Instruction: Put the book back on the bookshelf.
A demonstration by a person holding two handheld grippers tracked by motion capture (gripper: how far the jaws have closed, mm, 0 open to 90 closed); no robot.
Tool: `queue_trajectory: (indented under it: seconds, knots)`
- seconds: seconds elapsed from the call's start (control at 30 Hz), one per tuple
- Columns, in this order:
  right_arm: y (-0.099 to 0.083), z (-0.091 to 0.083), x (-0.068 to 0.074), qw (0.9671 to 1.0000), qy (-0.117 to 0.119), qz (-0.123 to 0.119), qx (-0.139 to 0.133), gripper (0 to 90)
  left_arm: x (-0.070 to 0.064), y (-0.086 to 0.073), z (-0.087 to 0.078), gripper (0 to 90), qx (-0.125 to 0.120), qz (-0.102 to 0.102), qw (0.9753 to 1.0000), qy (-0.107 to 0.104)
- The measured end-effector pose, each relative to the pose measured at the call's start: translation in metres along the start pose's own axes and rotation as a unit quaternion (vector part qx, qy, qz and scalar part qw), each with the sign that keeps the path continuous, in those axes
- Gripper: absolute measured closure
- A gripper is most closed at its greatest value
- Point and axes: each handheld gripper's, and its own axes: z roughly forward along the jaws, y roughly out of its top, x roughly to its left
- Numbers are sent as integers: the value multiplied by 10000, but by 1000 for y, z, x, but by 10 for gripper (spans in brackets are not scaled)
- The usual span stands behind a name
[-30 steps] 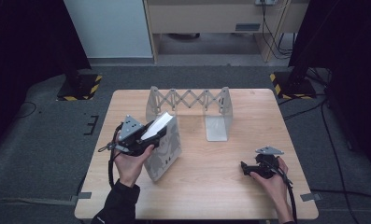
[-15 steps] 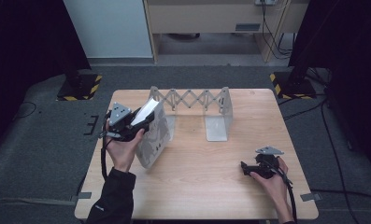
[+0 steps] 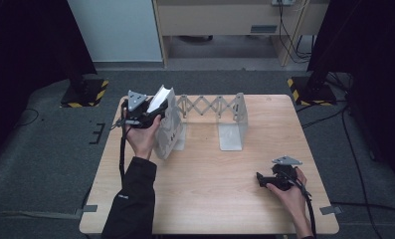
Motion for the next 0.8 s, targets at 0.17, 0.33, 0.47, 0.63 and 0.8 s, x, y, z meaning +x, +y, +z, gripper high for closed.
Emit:
queue_trajectory:
  seconds: [0.17, 0.33, 0.47, 0.63, 0.8]
  knots:
    - [0, 0, 0, 10000, 33, -13, 6, 27, -1, 1, 21, 522, 56, -31, 9999, 120]
    - [0, 0, 0, 10000, 18, -31, -3, 27, 2, -1, 37, 521, 200, -126, 9997, 114]
    - [0, 0, 0, 10000, 20, -15, -1, 28, -4, -4, 49, 522, 168, 19, 9996, 212]
    - [0, 0, 1, 10000, 17, -14, -2, 28, -6, -3, 61, 522, 229, -55, 9995, 226]
    - [0, 0, 1, 10000, 9, 3, -18, 28, -12, -6, 73, 521, 208, 36, 9990, 404]
